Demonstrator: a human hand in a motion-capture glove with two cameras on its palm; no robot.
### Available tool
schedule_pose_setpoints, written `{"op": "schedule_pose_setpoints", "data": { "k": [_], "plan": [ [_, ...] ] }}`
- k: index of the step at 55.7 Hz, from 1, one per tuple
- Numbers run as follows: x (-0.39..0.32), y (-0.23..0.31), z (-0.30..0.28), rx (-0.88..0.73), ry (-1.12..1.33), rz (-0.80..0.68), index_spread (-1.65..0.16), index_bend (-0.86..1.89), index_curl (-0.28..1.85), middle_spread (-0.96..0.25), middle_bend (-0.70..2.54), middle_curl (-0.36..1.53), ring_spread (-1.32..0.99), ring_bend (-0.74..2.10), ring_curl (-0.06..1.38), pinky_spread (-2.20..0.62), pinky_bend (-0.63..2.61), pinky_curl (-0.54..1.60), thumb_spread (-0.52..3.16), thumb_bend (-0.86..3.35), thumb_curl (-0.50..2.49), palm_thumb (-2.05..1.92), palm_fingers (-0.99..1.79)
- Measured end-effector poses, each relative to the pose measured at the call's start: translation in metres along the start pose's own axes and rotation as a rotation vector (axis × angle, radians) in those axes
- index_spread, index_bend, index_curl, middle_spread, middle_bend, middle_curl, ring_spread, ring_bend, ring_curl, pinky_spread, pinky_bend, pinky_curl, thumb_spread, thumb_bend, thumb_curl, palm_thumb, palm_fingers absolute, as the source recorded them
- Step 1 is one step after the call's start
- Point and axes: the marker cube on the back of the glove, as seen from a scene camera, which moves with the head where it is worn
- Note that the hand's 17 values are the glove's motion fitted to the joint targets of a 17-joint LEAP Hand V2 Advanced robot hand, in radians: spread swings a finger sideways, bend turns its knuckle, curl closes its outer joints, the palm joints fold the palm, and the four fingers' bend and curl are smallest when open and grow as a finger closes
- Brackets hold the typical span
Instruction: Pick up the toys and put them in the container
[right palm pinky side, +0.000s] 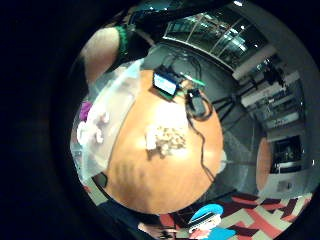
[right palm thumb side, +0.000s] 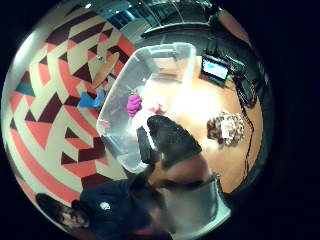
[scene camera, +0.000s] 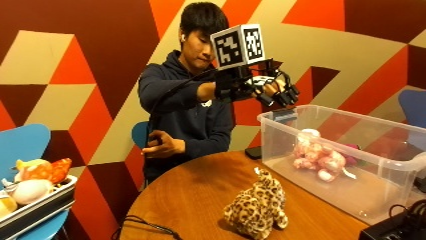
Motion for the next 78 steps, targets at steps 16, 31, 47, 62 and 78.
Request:
{"op": "schedule_pose_setpoints", "data": {
  "k": [16, 31, 47, 62, 78],
  "plan": [
    [0.076, 0.007, 0.090, -0.230, -0.035, 0.085, -0.31, 0.11, 0.61, -0.07, 0.41, 0.47, -0.16, 0.76, 0.28, 0.02, 0.79, 0.48, 1.26, -0.03, 0.34, -0.04, -0.14],
    [0.092, 0.011, 0.200, -0.373, -0.031, 0.068, -0.31, 0.14, 0.46, -0.04, 0.26, 0.42, -0.09, 0.58, 0.22, 0.03, 0.76, 0.44, 1.22, -0.01, 0.31, 0.00, -0.06],
    [0.103, 0.002, 0.235, -0.074, -0.059, 0.069, -0.27, 0.17, 0.42, -0.12, 0.71, 0.54, -0.25, 1.10, 0.35, -0.14, 0.57, 0.33, 1.26, 0.19, 0.42, 0.47, 0.88],
    [0.093, -0.013, 0.234, 0.094, 0.010, 0.057, -0.27, 0.35, 0.59, -0.16, 0.92, 0.66, -0.27, 1.28, 0.47, -0.36, 0.84, 0.47, 0.85, 0.12, 0.57, 0.62, 1.34],
    [0.061, -0.023, 0.159, -0.004, 0.050, 0.054, -0.30, 0.65, 0.84, -0.18, 1.11, 0.73, -0.29, 1.43, 0.53, -0.41, 1.06, 0.60, 0.67, 0.08, 0.71, 0.66, 1.20]
  ]
}}
